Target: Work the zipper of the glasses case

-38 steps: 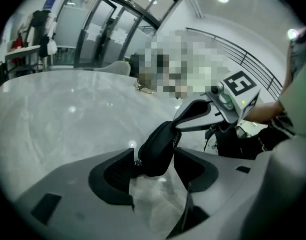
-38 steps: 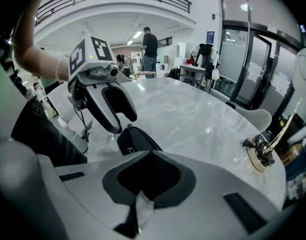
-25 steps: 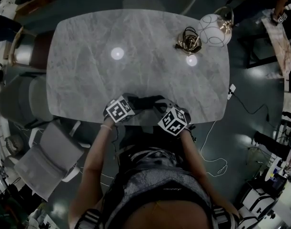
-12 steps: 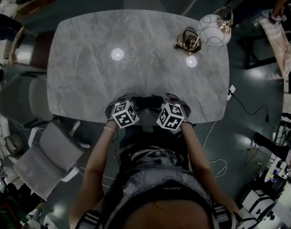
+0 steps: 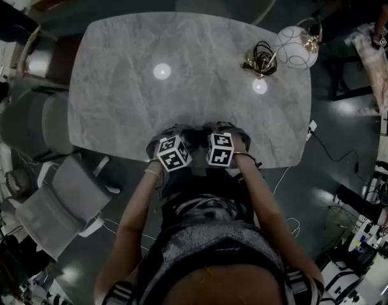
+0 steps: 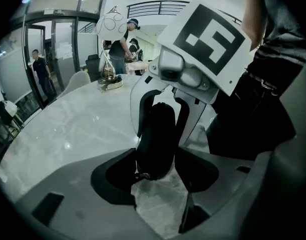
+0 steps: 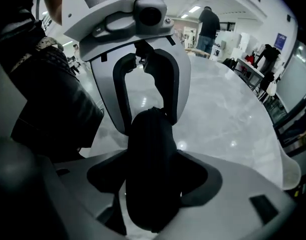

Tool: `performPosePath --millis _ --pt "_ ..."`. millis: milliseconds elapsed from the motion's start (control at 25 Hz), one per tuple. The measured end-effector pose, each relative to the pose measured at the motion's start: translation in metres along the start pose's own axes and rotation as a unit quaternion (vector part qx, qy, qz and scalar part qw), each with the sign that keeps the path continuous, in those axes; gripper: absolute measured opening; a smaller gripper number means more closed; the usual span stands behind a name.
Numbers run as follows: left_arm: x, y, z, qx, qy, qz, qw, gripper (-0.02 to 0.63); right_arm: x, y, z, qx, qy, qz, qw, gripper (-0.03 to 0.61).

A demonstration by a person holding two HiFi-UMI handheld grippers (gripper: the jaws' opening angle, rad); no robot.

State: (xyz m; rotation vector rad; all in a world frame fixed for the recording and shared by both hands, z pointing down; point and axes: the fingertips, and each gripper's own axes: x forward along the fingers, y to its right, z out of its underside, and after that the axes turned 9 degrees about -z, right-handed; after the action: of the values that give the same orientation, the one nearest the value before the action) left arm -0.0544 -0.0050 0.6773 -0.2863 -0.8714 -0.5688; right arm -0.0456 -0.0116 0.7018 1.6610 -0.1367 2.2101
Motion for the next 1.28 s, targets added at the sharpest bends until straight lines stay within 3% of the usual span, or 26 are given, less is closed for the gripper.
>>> performPosePath --millis 200,280,360,440,520,600,680,1040,1120,1280 --pt "-0.009 -0.004 0.007 -0.044 0.009 -0.006 0.9990 0.242 -0.001 -0.003 -0.004 -0.004 0.013 -0.010 1.000 0.319" --pt "-0.021 -0.011 0.015 -0.095 0.020 -0.014 0.9952 0.242 -0.002 -0.003 -0.005 -0.007 0.013 -0.007 1.000 0.319" --pt "-0.036 -0.022 0.024 -0.181 0.043 -0.012 0.9825 0.241 -0.002 -0.004 -0.005 -0.009 0.014 -0.001 1.000 0.319" --pt "-0.048 -0.030 0.030 -0.291 0.078 0.015 0.9532 0.192 -0.001 -0.004 -0.005 -0.012 0.014 0.006 1.000 0.319" --pt "-0.054 -0.030 0.032 -0.391 0.108 0.065 0.9119 0.149 -0.001 -0.005 -0.005 -0.014 0.014 0.010 1.000 0.319" --pt "-0.053 -0.027 0.031 -0.452 0.124 0.108 0.8765 0.126 -0.001 -0.006 -0.006 -0.016 0.013 0.013 1.000 0.319" --pt "-0.045 -0.025 0.030 -0.480 0.125 0.137 0.8576 0.100 -0.002 -0.006 -0.007 -0.017 0.012 0.017 1.000 0.319" --pt "-0.028 -0.026 0.027 -0.522 0.133 0.173 0.8248 0.100 -0.002 -0.006 -0.004 -0.025 0.013 0.028 0.999 0.319" --pt "-0.028 -0.026 0.027 -0.525 0.130 0.177 0.8226 0.097 -0.001 -0.005 -0.004 -0.027 0.013 0.031 0.999 0.319" --pt "-0.030 -0.026 0.024 -0.519 0.132 0.177 0.8261 0.026 -0.001 -0.008 -0.003 -0.025 0.018 0.021 0.999 0.319"
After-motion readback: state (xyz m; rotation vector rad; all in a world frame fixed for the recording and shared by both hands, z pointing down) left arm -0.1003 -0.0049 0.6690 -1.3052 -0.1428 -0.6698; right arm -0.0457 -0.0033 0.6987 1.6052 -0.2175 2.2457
